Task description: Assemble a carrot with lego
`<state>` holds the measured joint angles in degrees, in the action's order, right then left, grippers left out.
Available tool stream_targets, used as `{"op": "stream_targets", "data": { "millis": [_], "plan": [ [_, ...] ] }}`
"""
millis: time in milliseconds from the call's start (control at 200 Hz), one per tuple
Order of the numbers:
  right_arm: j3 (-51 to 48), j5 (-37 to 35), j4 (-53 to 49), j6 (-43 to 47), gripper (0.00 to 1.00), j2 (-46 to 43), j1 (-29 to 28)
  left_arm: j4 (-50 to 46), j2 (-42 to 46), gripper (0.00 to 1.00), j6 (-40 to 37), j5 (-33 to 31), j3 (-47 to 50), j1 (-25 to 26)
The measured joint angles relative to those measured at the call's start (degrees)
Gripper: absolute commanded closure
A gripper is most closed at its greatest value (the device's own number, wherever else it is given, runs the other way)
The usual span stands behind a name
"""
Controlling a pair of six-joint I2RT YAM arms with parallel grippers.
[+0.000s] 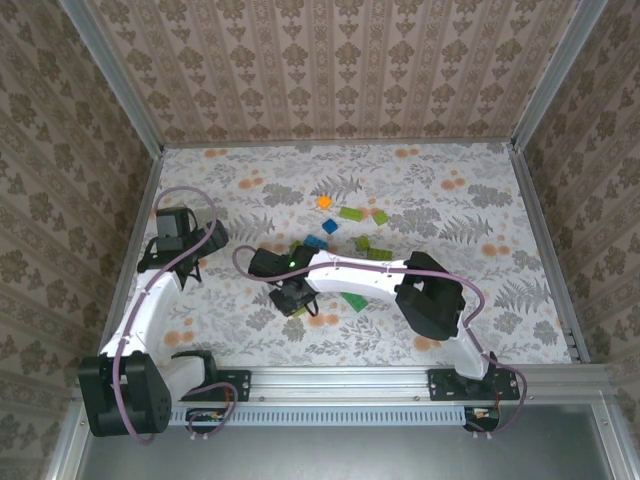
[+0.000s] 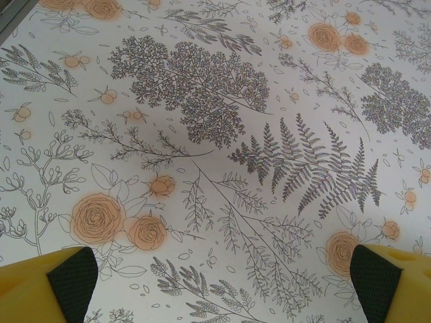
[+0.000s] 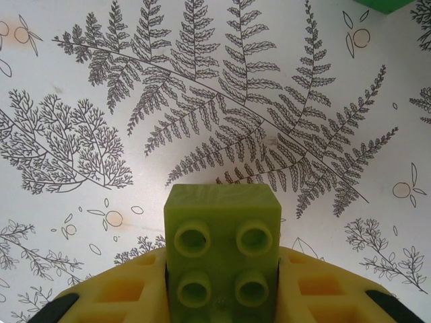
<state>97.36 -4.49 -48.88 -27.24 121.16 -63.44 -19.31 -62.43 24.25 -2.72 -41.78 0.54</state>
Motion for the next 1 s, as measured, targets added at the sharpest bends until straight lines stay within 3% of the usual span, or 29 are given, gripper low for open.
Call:
{"op": "stream_targets", "data": {
  "millis": [605,1000],
  "plan": [
    [3.7,-1.6,-4.0,0.2,0.74,2.8,-0.6,0.0,0.0,0.0,0.0,0.2,0.0,0.0],
    [-5.1,-2.7,-4.8,4.8,0.72,-4.2,-0.5,0.0,0.0,0.0,0.0,0.2,0.0,-0.1]
  ]
}}
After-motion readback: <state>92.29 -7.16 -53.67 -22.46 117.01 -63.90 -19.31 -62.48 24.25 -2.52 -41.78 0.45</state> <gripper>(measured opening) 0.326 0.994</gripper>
